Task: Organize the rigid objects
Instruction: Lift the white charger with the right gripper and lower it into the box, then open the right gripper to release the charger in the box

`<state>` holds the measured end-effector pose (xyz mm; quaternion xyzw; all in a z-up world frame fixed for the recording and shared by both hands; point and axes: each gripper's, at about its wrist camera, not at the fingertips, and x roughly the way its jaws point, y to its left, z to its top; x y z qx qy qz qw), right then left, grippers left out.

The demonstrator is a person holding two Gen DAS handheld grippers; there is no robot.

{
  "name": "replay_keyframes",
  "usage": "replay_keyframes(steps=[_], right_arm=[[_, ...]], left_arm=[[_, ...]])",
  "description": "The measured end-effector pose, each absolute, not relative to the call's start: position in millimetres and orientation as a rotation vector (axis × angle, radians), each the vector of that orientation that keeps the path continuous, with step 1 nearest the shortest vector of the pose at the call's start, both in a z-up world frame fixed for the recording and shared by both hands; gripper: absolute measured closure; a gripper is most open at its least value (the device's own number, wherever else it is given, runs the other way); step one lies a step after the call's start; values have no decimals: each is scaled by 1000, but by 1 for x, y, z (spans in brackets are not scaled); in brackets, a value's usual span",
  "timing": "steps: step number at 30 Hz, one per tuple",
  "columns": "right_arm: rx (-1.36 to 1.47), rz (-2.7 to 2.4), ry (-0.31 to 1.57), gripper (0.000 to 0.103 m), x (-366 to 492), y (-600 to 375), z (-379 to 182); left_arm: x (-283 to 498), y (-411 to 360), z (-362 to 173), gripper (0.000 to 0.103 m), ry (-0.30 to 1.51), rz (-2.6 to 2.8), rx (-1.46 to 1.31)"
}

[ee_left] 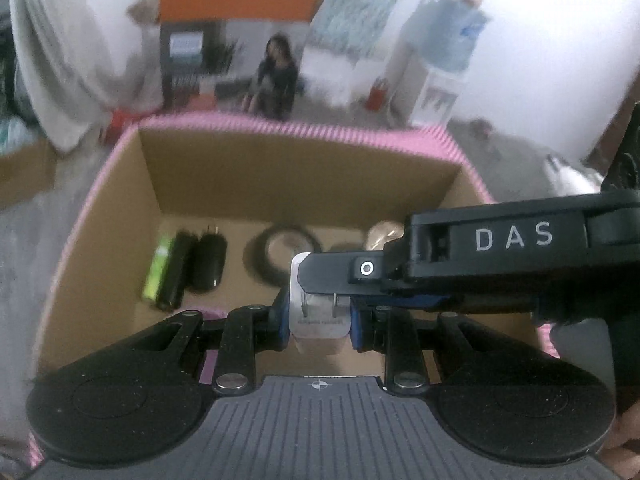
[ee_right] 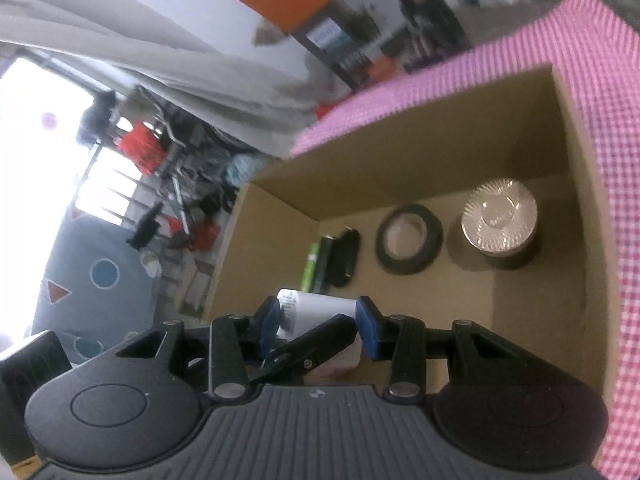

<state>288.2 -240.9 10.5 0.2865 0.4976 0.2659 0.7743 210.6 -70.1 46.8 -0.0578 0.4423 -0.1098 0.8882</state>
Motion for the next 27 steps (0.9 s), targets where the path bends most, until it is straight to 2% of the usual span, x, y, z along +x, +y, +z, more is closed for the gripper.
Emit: replay_keyframes(steps=[7,11,18,25,27], right_arm=[[620,560,1188,58,310,-238,-21],[601,560,1234,51,316,-233,-31],[604,558,1258,50,321,-231,-40],[652,575,1138,50,304,-252,-17],[670,582,1073,50,291,-264,-3]], left_arm=[[232,-70,25,77,1023,-194,-132],[235,-74,20,76,1053,-186,-121],[237,-74,19,73,1066,-166,-131],[212,-71,41,38,958,-178,-132],[197,-67,52,33,905,-201,-132]])
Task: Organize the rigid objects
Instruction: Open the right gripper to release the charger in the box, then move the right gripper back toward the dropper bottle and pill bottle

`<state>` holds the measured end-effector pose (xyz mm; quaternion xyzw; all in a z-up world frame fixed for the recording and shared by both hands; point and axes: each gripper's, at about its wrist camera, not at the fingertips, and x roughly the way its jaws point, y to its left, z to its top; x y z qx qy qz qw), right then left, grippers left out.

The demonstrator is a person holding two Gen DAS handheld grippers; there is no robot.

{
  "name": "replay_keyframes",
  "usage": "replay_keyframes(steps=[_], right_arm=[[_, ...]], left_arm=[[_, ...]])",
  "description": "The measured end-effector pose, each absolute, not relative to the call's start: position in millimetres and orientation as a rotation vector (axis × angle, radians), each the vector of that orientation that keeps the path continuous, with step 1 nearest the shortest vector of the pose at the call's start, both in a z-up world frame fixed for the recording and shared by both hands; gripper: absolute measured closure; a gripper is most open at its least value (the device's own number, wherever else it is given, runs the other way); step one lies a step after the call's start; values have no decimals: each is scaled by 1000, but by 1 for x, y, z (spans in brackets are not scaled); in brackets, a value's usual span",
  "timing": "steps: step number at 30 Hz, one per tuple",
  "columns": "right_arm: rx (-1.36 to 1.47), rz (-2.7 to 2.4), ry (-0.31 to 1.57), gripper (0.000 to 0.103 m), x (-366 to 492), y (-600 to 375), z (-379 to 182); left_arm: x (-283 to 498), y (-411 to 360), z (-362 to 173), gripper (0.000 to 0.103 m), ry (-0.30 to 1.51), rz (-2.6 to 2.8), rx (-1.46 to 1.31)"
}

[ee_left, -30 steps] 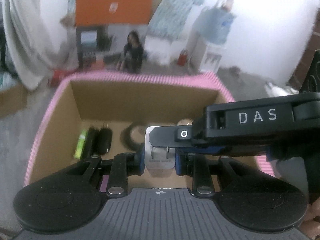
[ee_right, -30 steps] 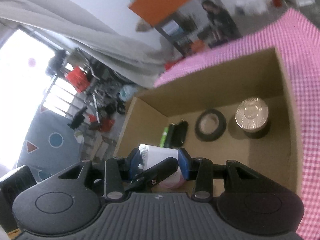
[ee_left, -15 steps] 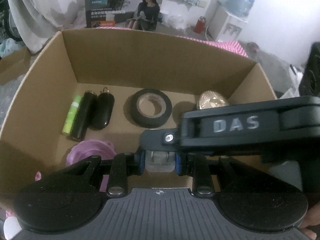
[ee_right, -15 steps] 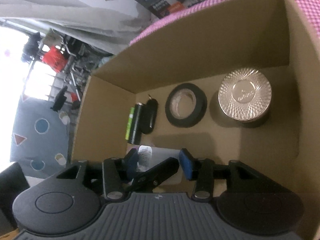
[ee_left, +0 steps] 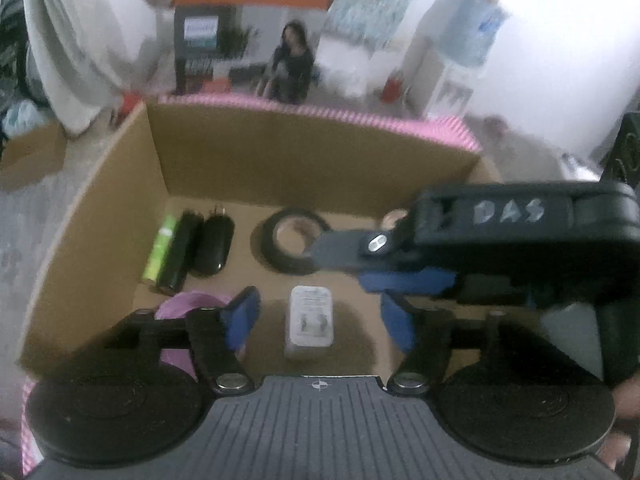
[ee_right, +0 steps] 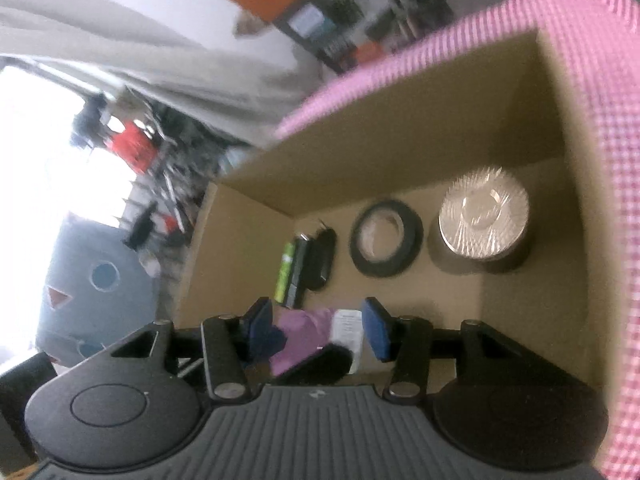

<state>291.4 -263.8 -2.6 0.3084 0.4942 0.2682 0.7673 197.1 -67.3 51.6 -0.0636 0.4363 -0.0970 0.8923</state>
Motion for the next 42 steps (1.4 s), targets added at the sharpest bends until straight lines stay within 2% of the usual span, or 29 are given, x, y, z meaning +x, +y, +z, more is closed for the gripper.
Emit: replay_keyframes(steps=[2,4,7,18,23,25,29,33,37,39,42], right_arm=[[682,592,1006,51,276,-277,13],[692,601,941,51,256,-290,27],[699,623,863,50,226,-305,43],[671,696,836,50,152,-291,36],[568,722,859,50,144,-256,29],[515,735,866,51,142,-242,28],[393,762,854,52,134,-215,30],[290,769,850,58,139,-192,26],[229,790,851,62,149,-173,19],[220,795,860,69,154,-166,16],[214,806,871,74,160,-160,10]], left_arm=[[177,-62,63,28,850,-232,-131],[152,-56,76,16,785,-259,-123],[117,-43,87,7,708,-274,-105],[58,-7,58,6,713,-253,-172],[57,-10,30,12,736,-242,-108],[59,-10,20,23,752,-235,-82],[64,-10,4,28,764,-241,-49],[70,-13,-8,40,782,-235,-16],[76,-9,-18,45,794,-237,-19],[79,-9,-22,48,802,-237,-22],[83,-7,-26,51,807,-244,-35]])
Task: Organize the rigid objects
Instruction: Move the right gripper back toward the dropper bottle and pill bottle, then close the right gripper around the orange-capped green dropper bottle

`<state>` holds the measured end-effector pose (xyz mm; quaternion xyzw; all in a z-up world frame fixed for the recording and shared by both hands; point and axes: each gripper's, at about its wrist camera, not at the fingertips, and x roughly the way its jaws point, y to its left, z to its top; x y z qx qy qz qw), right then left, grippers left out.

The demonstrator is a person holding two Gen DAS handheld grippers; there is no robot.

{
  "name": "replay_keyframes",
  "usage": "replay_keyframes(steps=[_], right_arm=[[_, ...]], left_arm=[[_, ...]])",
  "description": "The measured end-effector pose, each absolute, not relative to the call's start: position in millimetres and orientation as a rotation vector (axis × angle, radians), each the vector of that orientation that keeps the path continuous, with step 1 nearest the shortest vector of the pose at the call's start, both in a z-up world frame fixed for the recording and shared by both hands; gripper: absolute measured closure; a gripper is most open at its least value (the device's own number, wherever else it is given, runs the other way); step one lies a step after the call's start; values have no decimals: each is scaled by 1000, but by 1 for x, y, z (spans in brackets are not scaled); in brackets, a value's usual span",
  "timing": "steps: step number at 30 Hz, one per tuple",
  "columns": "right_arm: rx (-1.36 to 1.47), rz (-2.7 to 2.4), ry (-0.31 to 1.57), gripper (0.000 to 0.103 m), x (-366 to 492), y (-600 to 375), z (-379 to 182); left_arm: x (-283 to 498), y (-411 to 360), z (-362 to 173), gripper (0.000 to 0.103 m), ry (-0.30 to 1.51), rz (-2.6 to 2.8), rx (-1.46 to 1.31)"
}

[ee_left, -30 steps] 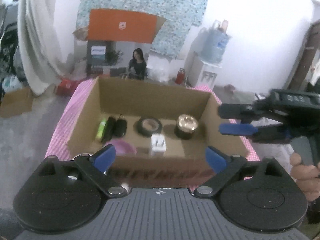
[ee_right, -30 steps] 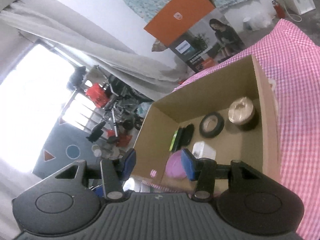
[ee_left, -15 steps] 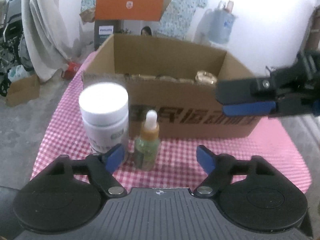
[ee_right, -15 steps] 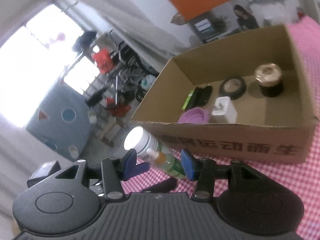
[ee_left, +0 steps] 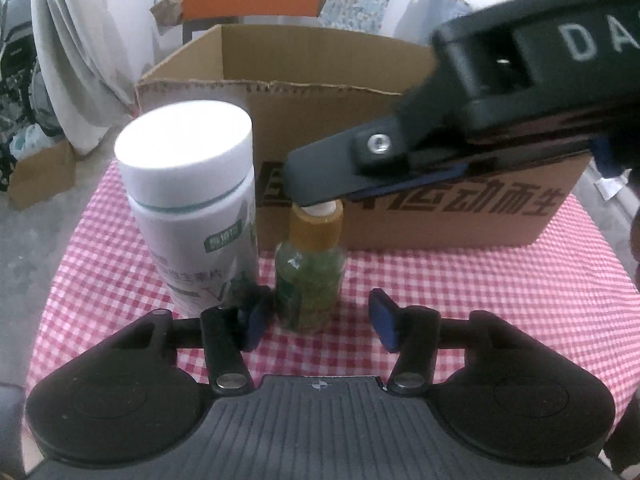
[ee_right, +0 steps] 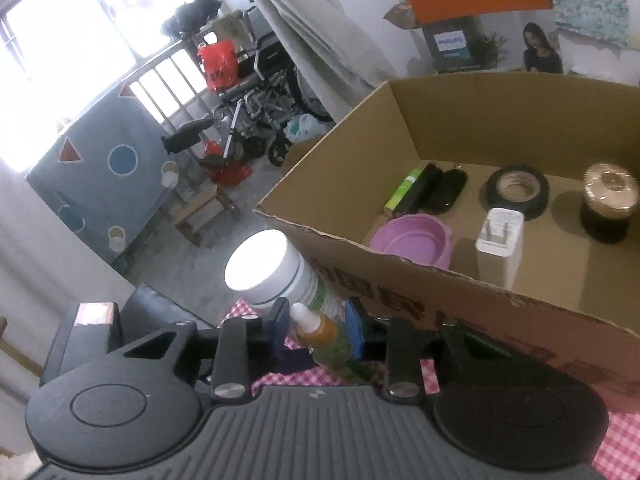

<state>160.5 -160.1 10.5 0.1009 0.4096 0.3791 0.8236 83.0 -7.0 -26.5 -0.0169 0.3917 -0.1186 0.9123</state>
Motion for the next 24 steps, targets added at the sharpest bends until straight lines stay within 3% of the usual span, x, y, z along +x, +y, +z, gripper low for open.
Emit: replay_keyframes(steps=[3,24], right_arm=[[204,814,874,78,160,-156,10],[190,685,855,77,135,-207,15]], left_arm=[[84,-7,-27,52,800,-254,-39],[73,-56,-30,53,779,-400,38]])
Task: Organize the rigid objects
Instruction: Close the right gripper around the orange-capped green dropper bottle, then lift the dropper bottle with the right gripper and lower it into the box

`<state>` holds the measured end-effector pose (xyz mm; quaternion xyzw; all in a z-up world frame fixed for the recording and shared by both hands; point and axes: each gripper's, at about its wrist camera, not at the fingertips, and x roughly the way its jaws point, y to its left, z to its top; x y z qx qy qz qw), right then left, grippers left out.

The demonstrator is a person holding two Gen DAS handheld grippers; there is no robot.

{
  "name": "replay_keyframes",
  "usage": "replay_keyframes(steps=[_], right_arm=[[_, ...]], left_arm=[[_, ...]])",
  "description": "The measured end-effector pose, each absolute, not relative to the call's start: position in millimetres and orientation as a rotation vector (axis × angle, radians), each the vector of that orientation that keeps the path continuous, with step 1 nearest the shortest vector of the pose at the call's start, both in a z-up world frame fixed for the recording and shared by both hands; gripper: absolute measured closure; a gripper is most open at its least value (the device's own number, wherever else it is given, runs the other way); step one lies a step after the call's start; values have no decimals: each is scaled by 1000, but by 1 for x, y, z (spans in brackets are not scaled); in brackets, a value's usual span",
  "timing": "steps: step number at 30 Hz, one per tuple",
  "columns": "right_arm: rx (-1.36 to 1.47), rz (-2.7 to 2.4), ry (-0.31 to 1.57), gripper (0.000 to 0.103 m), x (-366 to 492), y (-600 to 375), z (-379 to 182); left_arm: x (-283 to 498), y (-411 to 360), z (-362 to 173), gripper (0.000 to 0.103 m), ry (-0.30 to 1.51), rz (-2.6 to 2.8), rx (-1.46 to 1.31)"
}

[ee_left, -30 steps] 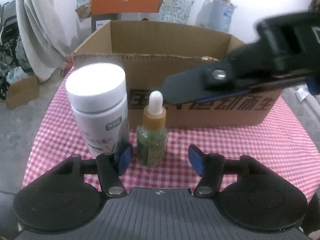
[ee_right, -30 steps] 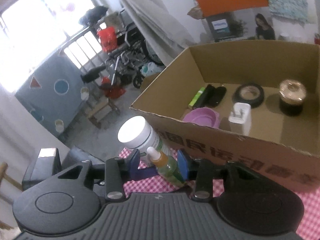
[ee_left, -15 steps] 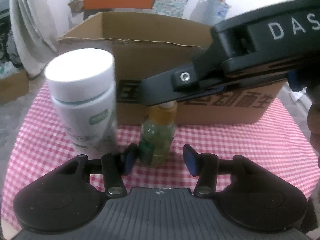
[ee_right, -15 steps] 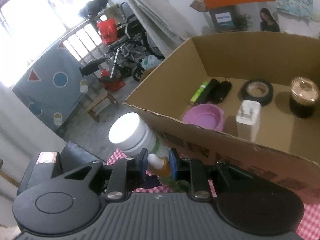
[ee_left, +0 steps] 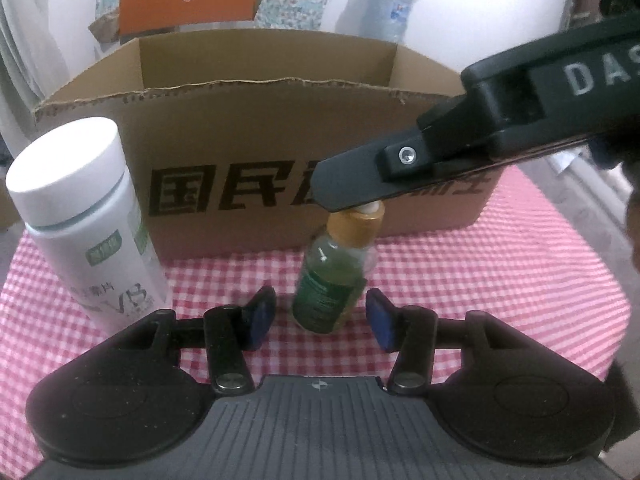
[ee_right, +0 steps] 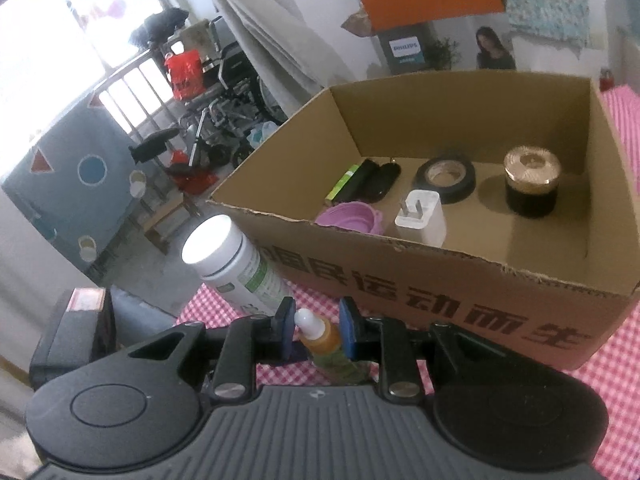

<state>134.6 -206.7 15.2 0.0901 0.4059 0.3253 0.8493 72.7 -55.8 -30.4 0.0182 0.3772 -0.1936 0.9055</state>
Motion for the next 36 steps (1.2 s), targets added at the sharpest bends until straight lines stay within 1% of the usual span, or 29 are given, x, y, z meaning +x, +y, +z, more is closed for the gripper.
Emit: replay_keyframes(steps=[6,9,11,12,19,23,29,34,36], right_arm=[[122,696,844,76,133,-195,14],[101,698,845,76,133,-192,11],[105,700,849,76,134,-192,9],[109,698,851,77,134,-193,8],[112,684,836,79,130,-197,12],[132,692,799,79,124,-205,30],[136,730,676,78,121,-219,80],[137,747,605,78,139,-231,117],[140,745,602,78,153,-237,126]], left_arm=[[83,-57,-39,54,749,-383,109],[83,-59,-40,60,739,-380,113],[81,-59,-40,66,736,-385,107],[80,-59,-39,71,733,-389,109],[73,-66,-34,71,714,-392,124],[67,-66,-12,71,679,-392,112],[69,-70,41,71,594,-392,65],[87,-80,72,71,541,-393,29],[100,-86,80,71,553,-399,18]])
